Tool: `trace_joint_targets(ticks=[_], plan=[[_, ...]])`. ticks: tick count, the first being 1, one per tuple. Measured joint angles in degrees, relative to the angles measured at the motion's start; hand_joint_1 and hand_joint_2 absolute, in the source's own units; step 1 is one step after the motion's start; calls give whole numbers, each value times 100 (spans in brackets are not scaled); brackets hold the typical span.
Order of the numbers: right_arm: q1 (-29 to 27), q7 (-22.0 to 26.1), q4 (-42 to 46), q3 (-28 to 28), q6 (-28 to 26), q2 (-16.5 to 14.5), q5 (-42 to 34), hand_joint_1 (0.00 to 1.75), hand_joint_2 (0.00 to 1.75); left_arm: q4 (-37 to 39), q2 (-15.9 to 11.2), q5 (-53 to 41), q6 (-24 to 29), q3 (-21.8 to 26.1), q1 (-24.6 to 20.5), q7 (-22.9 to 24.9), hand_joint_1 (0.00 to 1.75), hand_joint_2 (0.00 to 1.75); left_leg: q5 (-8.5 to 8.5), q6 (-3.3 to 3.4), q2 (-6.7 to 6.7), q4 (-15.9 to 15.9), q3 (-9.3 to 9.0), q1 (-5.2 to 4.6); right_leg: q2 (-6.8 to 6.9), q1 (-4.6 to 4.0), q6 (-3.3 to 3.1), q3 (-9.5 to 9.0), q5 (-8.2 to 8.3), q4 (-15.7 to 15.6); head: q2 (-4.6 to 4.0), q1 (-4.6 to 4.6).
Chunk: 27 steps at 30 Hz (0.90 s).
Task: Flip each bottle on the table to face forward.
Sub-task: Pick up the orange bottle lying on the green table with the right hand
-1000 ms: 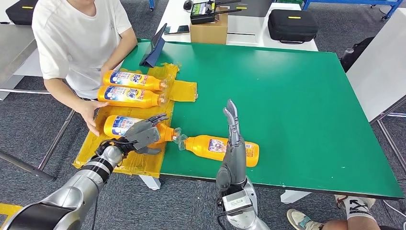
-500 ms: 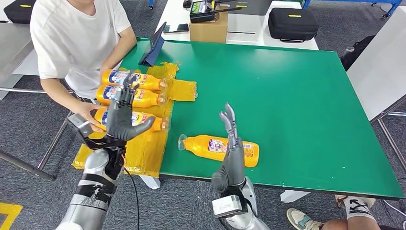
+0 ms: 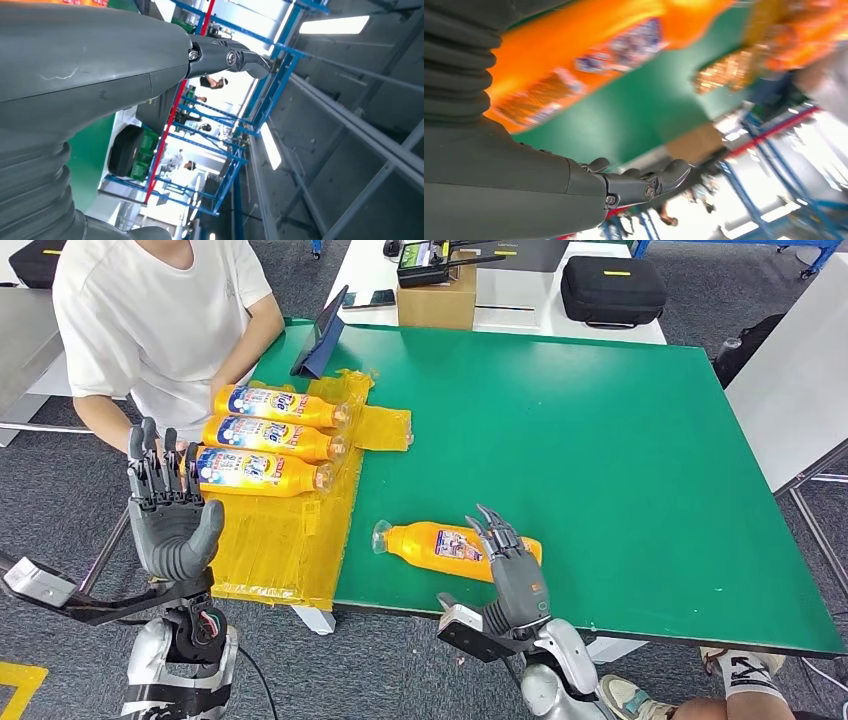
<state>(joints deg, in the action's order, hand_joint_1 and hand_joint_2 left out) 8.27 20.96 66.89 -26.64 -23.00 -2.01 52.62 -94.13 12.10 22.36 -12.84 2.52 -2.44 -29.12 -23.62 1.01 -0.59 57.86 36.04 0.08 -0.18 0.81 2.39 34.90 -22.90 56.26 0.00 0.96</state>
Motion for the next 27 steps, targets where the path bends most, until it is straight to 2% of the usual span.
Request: trace_joint_targets(ticks=[4,8,12,21,27], plan=[[-1,-87,-174,129,46,68,93,0,175,-177,59,-2,38,56,130,27,0,175,0,-1,3,0,-1,1,-1,-2,0,1,0,0,0,1],[6,-437,-323,205,128,122,409,0,175,-303,96,-112,156,90,240,-4,0,175,1,-1,2,0,-1,3,-1,-2,0,0,0,1,0,1],[90,-437,-544,316,181,157,460,0,175,-420,103,-423,110,43,368,-171,0,175,2,0,3,0,-1,1,-1,-1,0,0,1,2,0,1],[545,-560,-1031,296,250,12,738,0,175,-439,116,-729,122,-205,385,-301,0,175,3,1,2,0,-1,1,0,-1,1,-1,2,2,-1,1],[1013,-639,-1530,105,683,-131,690,0,175,-367,118,-632,76,-219,282,-296,0,175,5,0,6,0,-2,2,-1,-2,1,0,3,3,0,1]])
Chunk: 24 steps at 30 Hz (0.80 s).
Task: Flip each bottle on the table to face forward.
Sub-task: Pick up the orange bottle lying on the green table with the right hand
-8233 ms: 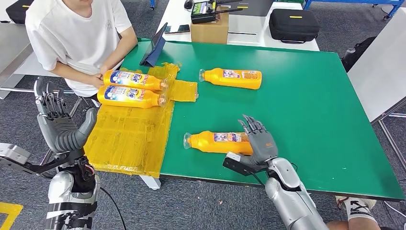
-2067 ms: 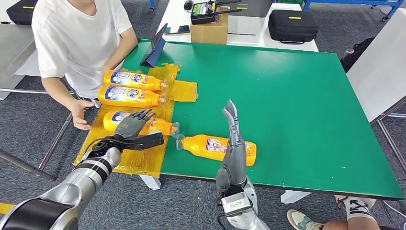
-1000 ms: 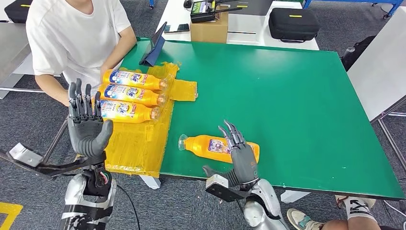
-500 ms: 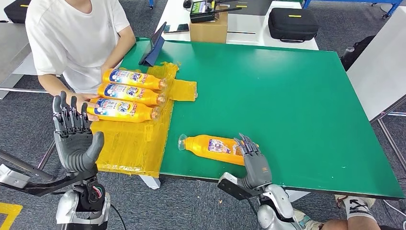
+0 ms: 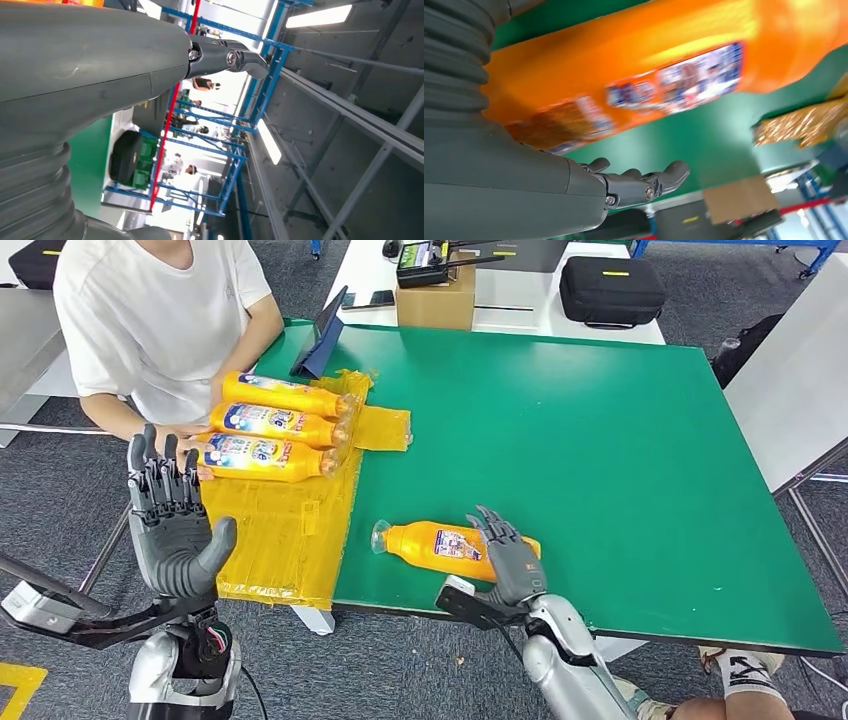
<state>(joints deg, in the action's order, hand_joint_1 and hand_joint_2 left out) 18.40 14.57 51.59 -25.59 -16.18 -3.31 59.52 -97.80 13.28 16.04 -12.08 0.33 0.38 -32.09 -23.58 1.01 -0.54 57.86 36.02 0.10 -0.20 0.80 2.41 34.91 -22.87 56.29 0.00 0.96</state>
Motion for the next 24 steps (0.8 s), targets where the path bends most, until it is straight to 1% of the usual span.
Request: trace_joint_targets(ticks=[4,9,11,14,17,24], plan=[[392,-196,-465,-245,228,-145,93,0,175,76,1,50,3,-4,-90,53,0,175,1,-1,-1,0,0,0,0,0,0,-1,1,1,0,0],[1085,-909,-1214,-686,1088,-289,436,0,175,141,2,-21,144,19,-144,45,0,175,1,-1,7,0,-10,0,-2,0,1,-6,2,0,-1,0],[1339,-1123,-1503,-866,1264,-345,509,0,175,155,3,-79,169,38,-144,35,0,175,1,0,8,0,-17,0,-2,0,1,-11,2,-1,-1,-1],[1555,-1265,-1825,-1039,1331,-429,539,0,175,168,3,-124,180,58,-144,22,0,175,0,0,10,0,-26,0,-2,0,0,-18,3,-1,0,0],[1692,-1288,-2051,-1148,1345,-478,542,0,175,192,3,-149,188,74,-147,20,0,175,0,-1,15,0,-41,1,-3,-1,-1,-31,3,-2,0,0],[1818,-1323,-2286,-1253,1345,-524,542,0,175,208,6,-168,196,125,-149,20,0,175,0,-1,20,0,-58,2,-7,-2,-2,-48,4,-2,0,0]])
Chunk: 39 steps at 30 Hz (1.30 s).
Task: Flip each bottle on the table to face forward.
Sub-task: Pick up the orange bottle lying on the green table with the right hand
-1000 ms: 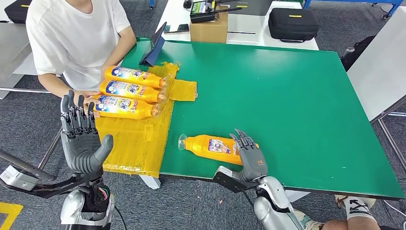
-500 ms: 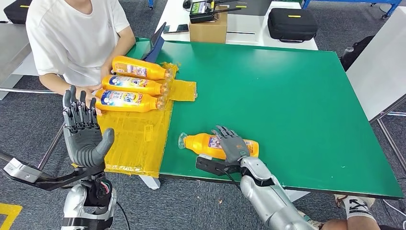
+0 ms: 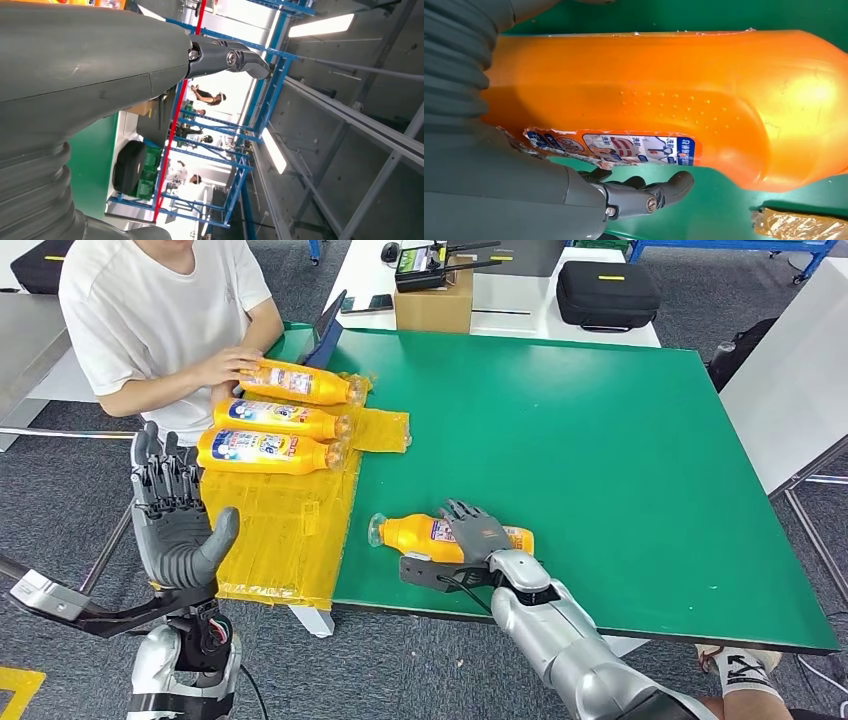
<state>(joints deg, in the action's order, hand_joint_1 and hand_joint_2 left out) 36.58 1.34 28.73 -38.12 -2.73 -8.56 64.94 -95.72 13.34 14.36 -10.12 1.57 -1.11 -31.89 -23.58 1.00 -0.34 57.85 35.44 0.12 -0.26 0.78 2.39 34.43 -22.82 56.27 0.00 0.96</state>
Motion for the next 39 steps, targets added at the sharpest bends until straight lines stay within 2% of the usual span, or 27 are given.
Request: trace_joint_targets(ticks=[7,15,20,23,29,39], plan=[[92,-208,-74,-140,138,-21,212,0,175,-1,9,-60,-8,40,24,-16,0,175,0,0,0,0,-6,0,0,0,0,-9,0,0,-1,-1],[26,-297,85,-404,-146,-11,401,0,175,-184,20,-193,-111,164,245,-77,0,175,-1,-1,2,0,-9,0,-3,0,0,-8,-1,0,0,0],[-452,-304,836,-456,-750,160,532,0,175,-371,53,-254,-160,223,428,-135,0,175,-1,0,-9,0,3,0,-1,0,0,0,-1,0,-1,0],[-794,-437,1499,-428,-934,330,694,0,175,-463,59,-254,-171,256,518,-161,0,175,-1,0,-14,0,15,-1,0,1,1,10,-2,0,-1,0],[-1338,-583,2406,-216,-791,673,1019,0,175,-615,72,-254,-180,323,653,-190,0,175,-3,1,-17,0,30,-2,1,2,2,22,-3,-1,0,-1],[-1752,-670,2910,16,-623,955,1210,0,175,-745,132,-254,-217,423,744,-197,0,175,-3,1,-15,0,33,-1,1,1,2,28,-3,0,0,0]])
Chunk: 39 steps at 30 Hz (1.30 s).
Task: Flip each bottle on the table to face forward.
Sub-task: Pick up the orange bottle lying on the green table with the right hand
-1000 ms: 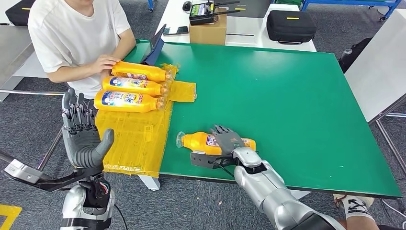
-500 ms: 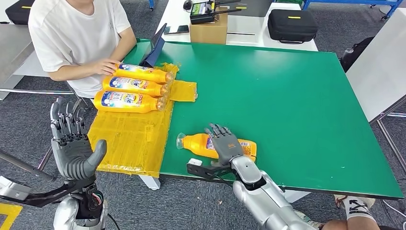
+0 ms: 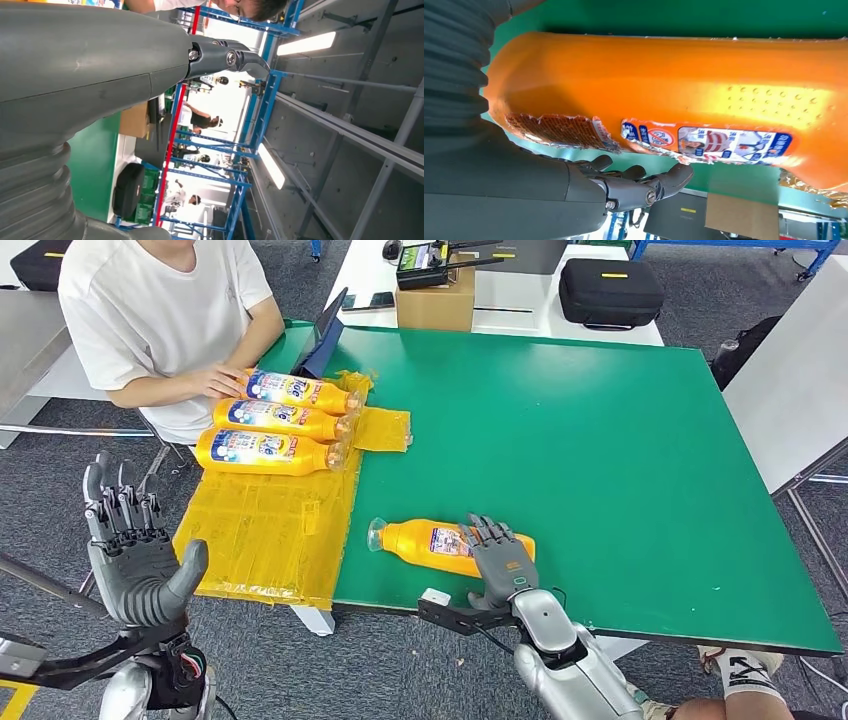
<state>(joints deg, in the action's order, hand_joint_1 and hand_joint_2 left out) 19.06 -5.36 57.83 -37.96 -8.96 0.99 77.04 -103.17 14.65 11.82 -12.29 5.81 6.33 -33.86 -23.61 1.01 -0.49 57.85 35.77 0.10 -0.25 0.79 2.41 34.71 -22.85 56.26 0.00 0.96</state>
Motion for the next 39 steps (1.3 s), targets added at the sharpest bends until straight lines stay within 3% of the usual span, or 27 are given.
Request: trace_joint_targets(ticks=[10,18,19,20,22,23,24,28,39], plan=[[-48,-155,115,263,134,132,35,0,175,-50,23,-37,-55,66,50,36,0,175,0,0,-2,0,1,-1,0,1,0,-1,0,-1,-1,0],[264,-53,-351,559,110,126,-190,0,175,-48,23,-35,-53,64,32,81,0,175,2,1,0,0,0,-1,0,0,1,-1,2,0,0,1],[316,-55,-434,581,108,118,-203,11,175,-48,23,-35,-48,64,30,85,0,175,2,1,0,0,0,0,0,0,1,-1,2,0,0,1],[363,-58,-511,599,106,109,-209,38,175,-48,23,-35,-44,64,28,90,0,175,2,1,0,0,0,0,0,0,1,-1,2,0,0,0],[438,-52,-649,628,110,94,-240,112,175,-48,23,-35,-39,64,25,95,0,175,2,1,-1,0,-1,0,0,0,1,-1,2,0,0,0],[473,-22,-719,645,120,85,-283,140,175,-46,23,-35,-39,64,20,97,0,175,2,1,-1,0,0,0,0,0,1,-1,2,0,0,0],[510,35,-802,664,143,75,-352,153,175,-43,22,-34,-39,63,10,99,0,175,2,1,-1,0,0,0,0,0,1,-1,2,0,-1,0],[726,448,-1214,758,286,30,-753,169,175,16,15,2,-22,51,-89,117,0,175,2,1,1,0,-2,-1,0,1,1,-2,2,0,0,0],[1150,1371,-2053,920,419,-50,-1608,175,175,220,-44,117,43,-107,-290,115,0,175,2,1,5,0,-20,0,-2,0,2,-16,4,-1,0,-1]])
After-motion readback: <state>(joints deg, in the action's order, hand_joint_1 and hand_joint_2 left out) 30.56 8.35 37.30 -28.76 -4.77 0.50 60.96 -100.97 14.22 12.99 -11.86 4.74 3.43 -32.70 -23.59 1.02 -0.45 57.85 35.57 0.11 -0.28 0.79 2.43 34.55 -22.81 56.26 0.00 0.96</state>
